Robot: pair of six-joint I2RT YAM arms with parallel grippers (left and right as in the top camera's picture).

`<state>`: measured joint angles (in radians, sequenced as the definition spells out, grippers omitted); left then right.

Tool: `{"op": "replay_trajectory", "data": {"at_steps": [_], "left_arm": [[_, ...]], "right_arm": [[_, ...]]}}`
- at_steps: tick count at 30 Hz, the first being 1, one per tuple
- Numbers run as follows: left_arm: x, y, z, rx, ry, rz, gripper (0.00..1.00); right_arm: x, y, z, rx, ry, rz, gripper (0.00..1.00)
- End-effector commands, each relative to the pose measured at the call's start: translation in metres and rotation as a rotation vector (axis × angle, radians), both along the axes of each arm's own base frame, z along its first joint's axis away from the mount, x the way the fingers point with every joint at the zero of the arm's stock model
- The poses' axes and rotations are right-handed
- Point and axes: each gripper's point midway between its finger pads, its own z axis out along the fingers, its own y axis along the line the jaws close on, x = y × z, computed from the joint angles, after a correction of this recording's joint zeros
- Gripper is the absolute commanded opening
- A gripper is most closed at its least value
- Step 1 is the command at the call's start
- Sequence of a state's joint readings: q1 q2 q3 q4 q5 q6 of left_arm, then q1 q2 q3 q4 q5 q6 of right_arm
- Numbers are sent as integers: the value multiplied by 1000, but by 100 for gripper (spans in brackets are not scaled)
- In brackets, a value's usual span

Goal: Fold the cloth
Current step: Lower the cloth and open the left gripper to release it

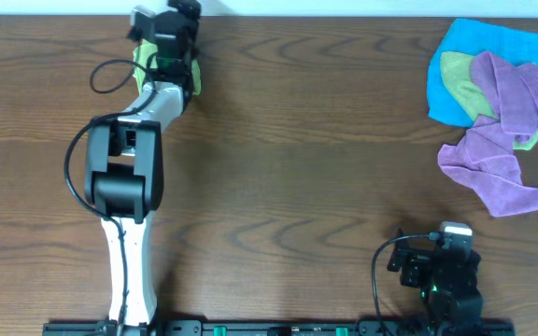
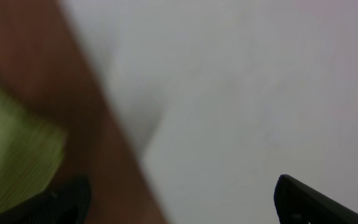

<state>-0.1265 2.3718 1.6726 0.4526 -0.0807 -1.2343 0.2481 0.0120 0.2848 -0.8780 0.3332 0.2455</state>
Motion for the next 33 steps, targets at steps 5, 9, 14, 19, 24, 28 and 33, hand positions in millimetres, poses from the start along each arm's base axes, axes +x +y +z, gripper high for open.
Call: {"op": "replay_trajectory", "data": {"at_steps": [5,9,14,19,24,28,33], "left_arm": [[-34,-16,-60,-55,289,-46,95],[-34,-9,-61,-37,294,-48,95],[-26,-8,-44,-25,235,-76,95],[-19,-17,5,45,119,-156,95],[-37,-30,27,72,165,-267,95],[-65,-27,23,69,308,-270,95],[-117,-17,30,50,505,-238,95]], "right_arm": [[0,1,-1,6,-2,3,99],[0,1,-1,7,-2,3,99],[0,1,-1,6,-2,2,99],[0,1,-1,6,-2,2,99],[0,1,-1,6,-2,2,99],[0,1,-1,6,-2,2,99],[0,1,-1,7,-2,3,99]]}}
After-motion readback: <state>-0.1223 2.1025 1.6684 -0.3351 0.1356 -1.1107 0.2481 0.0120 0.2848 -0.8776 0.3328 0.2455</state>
